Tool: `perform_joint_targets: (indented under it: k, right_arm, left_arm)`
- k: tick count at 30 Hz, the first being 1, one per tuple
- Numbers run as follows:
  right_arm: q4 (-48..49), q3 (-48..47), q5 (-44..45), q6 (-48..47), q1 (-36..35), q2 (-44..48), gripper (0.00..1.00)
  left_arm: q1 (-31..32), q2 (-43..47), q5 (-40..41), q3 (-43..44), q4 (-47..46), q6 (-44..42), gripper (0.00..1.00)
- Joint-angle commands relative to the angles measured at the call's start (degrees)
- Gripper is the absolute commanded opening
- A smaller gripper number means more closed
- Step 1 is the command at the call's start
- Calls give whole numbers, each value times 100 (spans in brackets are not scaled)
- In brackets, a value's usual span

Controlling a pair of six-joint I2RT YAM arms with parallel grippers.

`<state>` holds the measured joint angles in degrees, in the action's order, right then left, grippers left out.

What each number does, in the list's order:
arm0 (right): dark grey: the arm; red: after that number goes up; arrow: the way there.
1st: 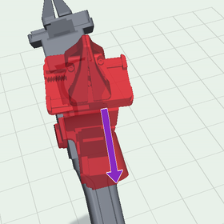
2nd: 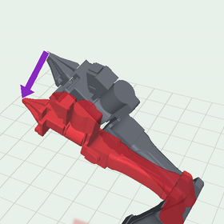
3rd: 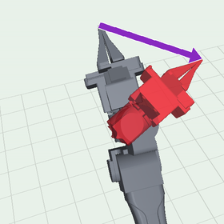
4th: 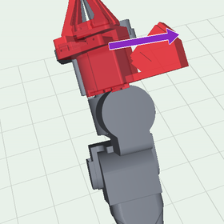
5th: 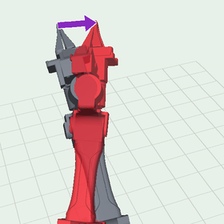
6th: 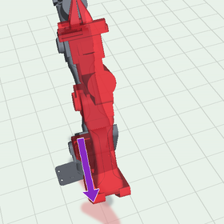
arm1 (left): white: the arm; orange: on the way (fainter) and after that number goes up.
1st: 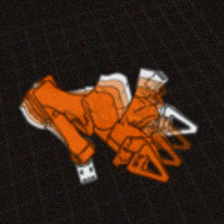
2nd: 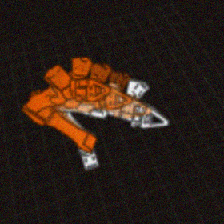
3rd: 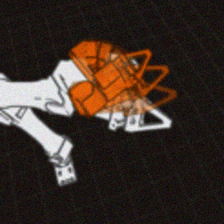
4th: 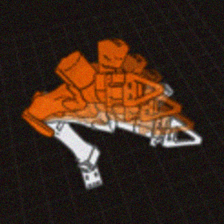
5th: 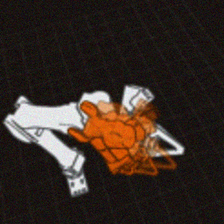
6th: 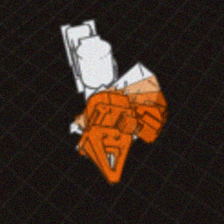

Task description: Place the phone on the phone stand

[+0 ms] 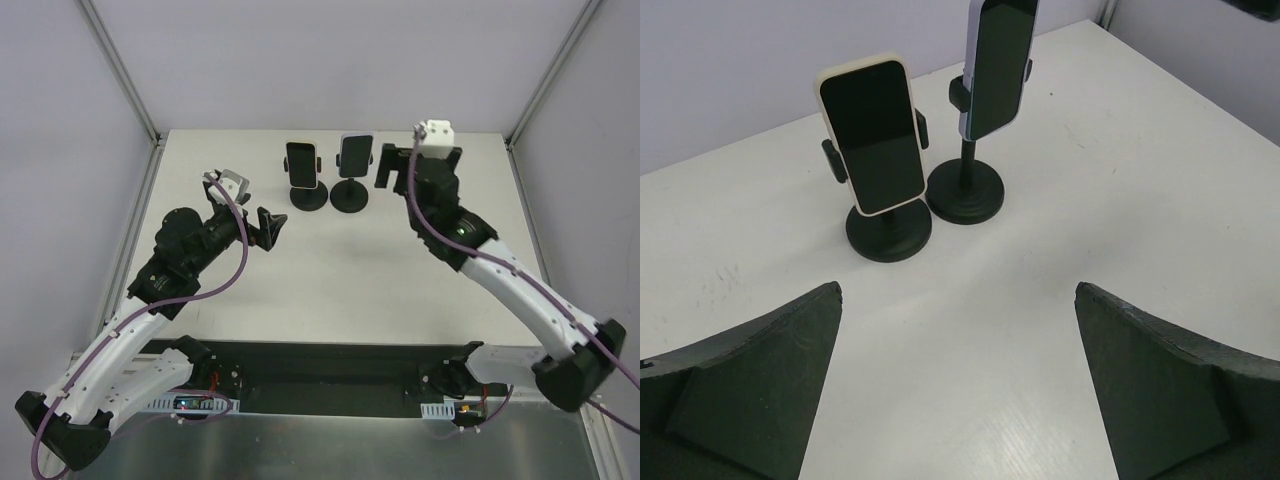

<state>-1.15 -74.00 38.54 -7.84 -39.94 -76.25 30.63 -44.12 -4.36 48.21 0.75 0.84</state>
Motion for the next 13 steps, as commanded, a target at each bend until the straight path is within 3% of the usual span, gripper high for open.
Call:
perform_joint_targets:
  k: [1, 6, 9, 13]
  right_arm:
    - [-904, 1138, -240, 527, -101, 1782, 100]
    - [-1124, 3421, -1093, 766, -163, 4359, 100]
    - [-1274, 3997, -1498, 757, -163, 6684, 97]
    - [-1010, 4333, -2174, 713, -163, 8227, 97]
  left_arm:
    - [-31, 96, -153, -4, -189, 56, 99]
    - [-31, 210, -565, -161, -487, 56, 99]
    - [-40, 525, -1162, -512, -1181, 153, 99]
    - [65, 1334, -1690, -1216, -2612, 740, 99]
